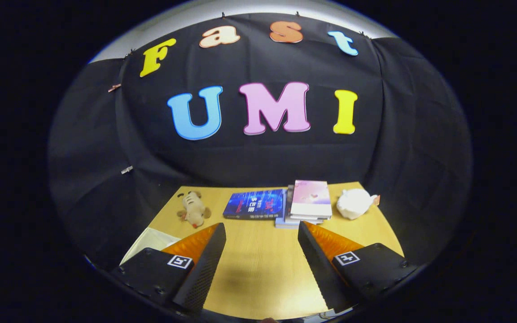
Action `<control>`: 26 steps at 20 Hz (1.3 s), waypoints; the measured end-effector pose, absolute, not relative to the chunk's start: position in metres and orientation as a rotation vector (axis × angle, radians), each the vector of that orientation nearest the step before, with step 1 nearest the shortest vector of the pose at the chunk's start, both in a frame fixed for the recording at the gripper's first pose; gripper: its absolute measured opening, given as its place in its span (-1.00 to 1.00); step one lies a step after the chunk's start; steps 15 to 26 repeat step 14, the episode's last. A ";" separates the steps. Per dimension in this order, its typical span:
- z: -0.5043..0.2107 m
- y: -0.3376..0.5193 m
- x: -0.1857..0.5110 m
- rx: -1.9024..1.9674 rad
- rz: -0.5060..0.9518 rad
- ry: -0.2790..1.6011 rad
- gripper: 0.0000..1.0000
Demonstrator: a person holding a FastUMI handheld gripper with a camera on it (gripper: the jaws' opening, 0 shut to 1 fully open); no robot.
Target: Open the storage box then place both shoes into the box .Put the left shoe in first, then the right shoe, with the right side of both shoes facing outward in a uniform manner.
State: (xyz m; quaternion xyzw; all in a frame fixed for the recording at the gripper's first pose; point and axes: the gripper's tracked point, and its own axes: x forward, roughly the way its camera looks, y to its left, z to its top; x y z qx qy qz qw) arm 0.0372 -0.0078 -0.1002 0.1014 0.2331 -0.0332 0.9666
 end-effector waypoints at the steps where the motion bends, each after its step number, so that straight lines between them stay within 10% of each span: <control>1: -0.090 -0.017 0.036 0.189 -0.074 0.434 0.97; 26: -0.053 -0.102 -0.006 0.119 -0.041 0.246 0.97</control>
